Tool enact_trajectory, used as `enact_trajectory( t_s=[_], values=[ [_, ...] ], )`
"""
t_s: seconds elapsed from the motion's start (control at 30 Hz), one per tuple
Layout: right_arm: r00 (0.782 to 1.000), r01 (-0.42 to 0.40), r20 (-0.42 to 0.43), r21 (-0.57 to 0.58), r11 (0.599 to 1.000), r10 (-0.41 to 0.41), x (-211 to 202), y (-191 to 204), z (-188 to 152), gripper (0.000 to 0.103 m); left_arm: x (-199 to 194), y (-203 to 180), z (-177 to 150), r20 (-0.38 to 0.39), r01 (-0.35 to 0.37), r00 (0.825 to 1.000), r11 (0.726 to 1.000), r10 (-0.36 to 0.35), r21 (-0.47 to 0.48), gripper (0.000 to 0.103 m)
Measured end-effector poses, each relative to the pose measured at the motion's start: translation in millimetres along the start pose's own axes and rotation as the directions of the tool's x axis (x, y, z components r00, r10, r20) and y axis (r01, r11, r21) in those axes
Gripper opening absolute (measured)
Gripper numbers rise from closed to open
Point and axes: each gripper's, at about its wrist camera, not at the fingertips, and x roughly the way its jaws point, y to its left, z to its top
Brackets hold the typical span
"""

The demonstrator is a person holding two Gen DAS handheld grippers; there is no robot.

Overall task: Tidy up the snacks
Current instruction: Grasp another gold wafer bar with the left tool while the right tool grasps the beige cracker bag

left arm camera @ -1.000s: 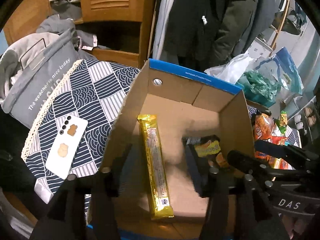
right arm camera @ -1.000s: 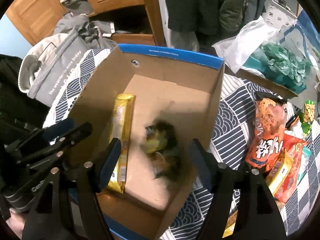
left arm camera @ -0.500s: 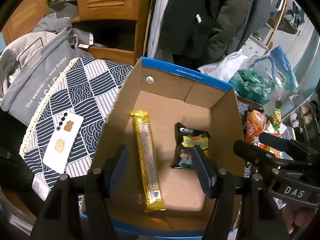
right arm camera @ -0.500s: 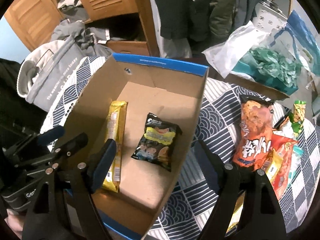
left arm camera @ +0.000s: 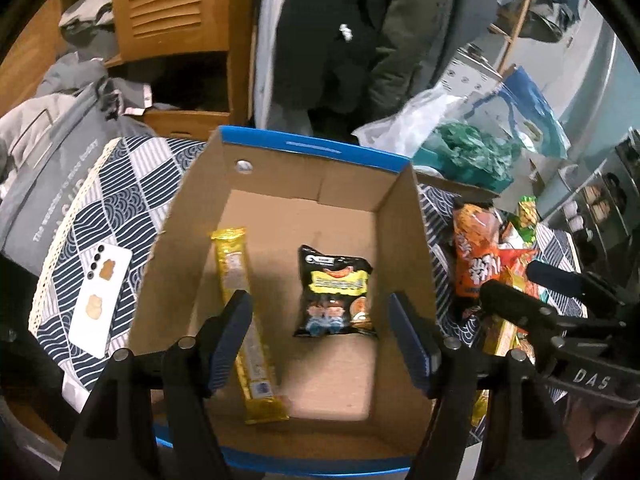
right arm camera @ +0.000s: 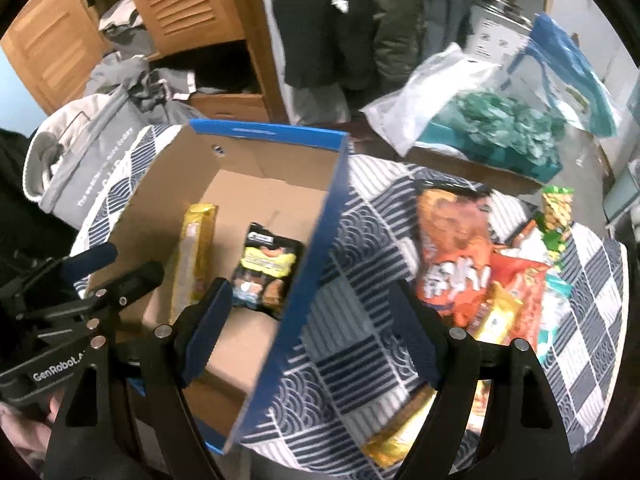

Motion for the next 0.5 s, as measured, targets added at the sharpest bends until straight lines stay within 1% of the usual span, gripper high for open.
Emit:
enact_trajectory(
  t_s=[0.27,0.5],
  values=[
    [0.999,0.044,0.002,0.071,0.996,-0.044,-17.4,-43.9,-17.2,0.081,3.4,-29.4,-2.8,-0.001,0.004,1.000,0.998,-0.004,0.064,0.072],
    [0.997,0.077,-0.002,0.120,0.990,-0.077,-28.0,-76.7,-31.8,0.082,5.2,-60.0,-5.7,-0.011,0.034,0.999,0.992,-0.033,0.118,0.072]
  ],
)
